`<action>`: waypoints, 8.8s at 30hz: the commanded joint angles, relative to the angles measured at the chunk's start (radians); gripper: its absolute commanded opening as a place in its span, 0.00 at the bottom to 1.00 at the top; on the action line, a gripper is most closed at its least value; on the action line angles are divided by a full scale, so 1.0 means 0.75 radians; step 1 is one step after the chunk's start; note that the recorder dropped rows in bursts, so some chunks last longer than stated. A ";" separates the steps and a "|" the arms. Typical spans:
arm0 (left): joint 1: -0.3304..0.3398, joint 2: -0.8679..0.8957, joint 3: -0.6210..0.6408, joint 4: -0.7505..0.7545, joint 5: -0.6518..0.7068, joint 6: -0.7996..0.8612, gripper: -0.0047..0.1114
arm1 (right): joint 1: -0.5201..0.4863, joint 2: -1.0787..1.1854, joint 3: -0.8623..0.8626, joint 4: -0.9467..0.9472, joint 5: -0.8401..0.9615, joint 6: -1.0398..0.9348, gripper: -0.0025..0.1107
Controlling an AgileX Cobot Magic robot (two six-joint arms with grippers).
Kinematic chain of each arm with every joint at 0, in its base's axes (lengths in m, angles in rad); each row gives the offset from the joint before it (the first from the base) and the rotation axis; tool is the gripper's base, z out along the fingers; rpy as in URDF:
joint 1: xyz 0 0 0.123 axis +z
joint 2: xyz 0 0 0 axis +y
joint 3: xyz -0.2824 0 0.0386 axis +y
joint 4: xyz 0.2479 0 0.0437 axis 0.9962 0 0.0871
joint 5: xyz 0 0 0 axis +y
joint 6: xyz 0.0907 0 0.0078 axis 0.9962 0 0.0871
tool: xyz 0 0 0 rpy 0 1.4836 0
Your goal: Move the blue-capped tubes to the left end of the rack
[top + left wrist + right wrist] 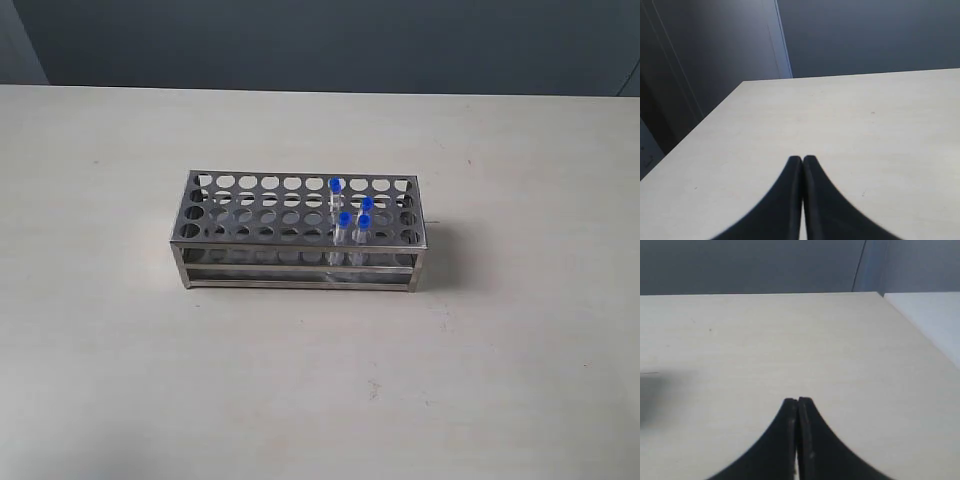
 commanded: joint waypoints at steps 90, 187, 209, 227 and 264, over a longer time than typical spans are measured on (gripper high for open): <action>-0.009 -0.007 -0.007 0.000 -0.002 -0.002 0.05 | 0.476 2.304 -0.801 -1.261 -1.554 0.742 0.36; -0.009 -0.007 -0.007 0.000 -0.002 0.001 0.05 | 1.086 2.751 -1.833 -1.043 -1.135 0.815 0.02; -0.009 -0.007 -0.007 0.000 -0.002 0.001 0.05 | 1.086 2.759 -1.833 -1.273 -1.042 1.026 0.02; -0.009 -0.007 -0.007 0.000 -0.002 0.001 0.05 | 1.086 2.899 -1.833 -1.270 -1.076 1.081 0.42; -0.009 -0.007 -0.007 0.000 -0.002 0.001 0.05 | 0.946 2.216 -1.146 -1.145 -0.765 1.037 0.42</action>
